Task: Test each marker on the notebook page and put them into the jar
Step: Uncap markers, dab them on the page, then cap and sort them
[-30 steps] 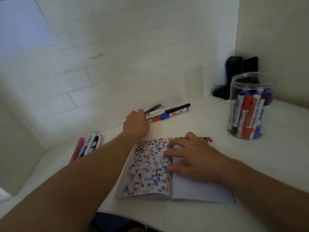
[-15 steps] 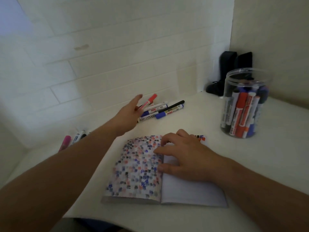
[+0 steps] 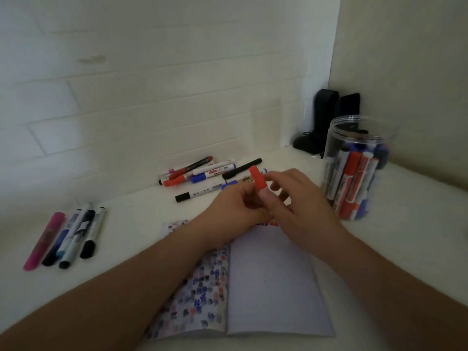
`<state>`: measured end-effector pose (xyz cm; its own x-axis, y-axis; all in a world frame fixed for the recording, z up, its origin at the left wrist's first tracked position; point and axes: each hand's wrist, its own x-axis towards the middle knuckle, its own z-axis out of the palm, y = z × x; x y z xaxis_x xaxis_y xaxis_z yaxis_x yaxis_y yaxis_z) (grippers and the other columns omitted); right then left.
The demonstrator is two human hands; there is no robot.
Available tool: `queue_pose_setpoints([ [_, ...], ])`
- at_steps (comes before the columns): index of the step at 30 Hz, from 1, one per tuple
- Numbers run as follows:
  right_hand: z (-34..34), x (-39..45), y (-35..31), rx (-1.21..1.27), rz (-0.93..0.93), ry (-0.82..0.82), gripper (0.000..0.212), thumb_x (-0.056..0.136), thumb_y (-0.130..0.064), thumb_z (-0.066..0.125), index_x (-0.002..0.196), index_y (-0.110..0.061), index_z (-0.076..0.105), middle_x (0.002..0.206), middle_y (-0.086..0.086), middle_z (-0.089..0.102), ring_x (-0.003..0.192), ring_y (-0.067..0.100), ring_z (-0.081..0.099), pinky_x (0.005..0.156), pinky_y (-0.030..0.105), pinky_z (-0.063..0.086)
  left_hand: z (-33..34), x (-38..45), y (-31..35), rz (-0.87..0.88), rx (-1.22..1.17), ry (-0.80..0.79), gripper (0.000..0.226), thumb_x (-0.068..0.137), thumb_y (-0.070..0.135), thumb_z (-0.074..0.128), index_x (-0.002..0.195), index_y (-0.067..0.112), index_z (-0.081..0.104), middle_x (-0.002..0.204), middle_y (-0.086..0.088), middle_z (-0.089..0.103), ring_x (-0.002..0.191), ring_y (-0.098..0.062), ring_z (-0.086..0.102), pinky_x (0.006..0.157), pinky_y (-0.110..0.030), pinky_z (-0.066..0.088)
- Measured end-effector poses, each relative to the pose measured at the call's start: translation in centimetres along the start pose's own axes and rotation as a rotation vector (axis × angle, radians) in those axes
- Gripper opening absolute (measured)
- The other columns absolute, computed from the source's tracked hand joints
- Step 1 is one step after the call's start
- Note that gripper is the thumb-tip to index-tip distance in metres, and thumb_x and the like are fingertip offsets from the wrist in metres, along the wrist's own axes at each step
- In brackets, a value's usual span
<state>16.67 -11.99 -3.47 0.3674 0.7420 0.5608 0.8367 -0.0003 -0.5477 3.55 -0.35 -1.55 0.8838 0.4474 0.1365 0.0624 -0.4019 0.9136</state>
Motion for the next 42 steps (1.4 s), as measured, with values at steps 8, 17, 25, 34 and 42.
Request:
queue_pose_setpoints([
  [8,-2.0,0.4,1.5,-0.150,0.066,-0.232,0.016,0.107,-0.038,0.047,0.112,-0.031,0.060,0.083,-0.010,0.063,0.074,0.005,0.059,0.066,0.027,0.046,-1.9,0.0,-1.2,-0.051,0.020,0.076,0.013,0.096,0.028,0.068,0.109,0.027,0.068,0.094,0.005,0.077,0.085,-0.011,0.073,0.082,-0.032,0.060],
  [17,-0.3,0.3,2.4,-0.287,-0.032,-0.425,0.043,0.098,-0.066,0.032,0.106,-0.035,0.060,0.087,-0.012,0.070,0.077,0.005,0.064,0.067,0.043,0.056,-0.8,0.2,-2.7,0.008,0.220,0.044,0.014,0.095,0.045,0.064,0.091,0.031,0.063,0.087,0.008,0.076,0.083,-0.008,0.072,0.082,-0.042,0.060],
  [25,-0.9,-0.3,1.8,-0.407,-0.060,-0.390,0.038,0.101,-0.068,0.033,0.114,-0.043,0.059,0.085,-0.012,0.068,0.073,0.004,0.061,0.065,0.039,0.056,-1.2,0.1,-2.8,0.064,0.322,0.023,0.012,0.093,0.039,0.069,0.084,0.034,0.062,0.081,0.020,0.072,0.075,0.003,0.065,0.066,-0.015,0.046],
  [34,-7.2,-0.9,3.4,0.533,0.608,-0.397,0.009,0.103,-0.017,0.050,0.095,-0.017,0.055,0.090,0.014,0.062,0.068,0.020,0.054,0.057,0.032,0.046,-1.5,-0.3,-3.0,0.062,0.469,0.004,0.021,0.090,0.057,0.065,0.104,0.042,0.063,0.096,0.021,0.069,0.088,0.006,0.062,0.079,-0.016,0.050],
  [42,-6.7,-1.2,5.1,0.981,0.450,-0.409,0.037,0.080,-0.029,0.089,0.101,-0.010,0.066,0.076,0.015,0.055,0.060,0.021,0.049,0.052,0.028,0.038,-1.6,0.0,-3.1,0.082,0.519,-0.083,0.019,0.085,0.051,0.074,0.100,0.044,0.064,0.095,0.024,0.068,0.093,0.011,0.060,0.082,-0.014,0.050],
])
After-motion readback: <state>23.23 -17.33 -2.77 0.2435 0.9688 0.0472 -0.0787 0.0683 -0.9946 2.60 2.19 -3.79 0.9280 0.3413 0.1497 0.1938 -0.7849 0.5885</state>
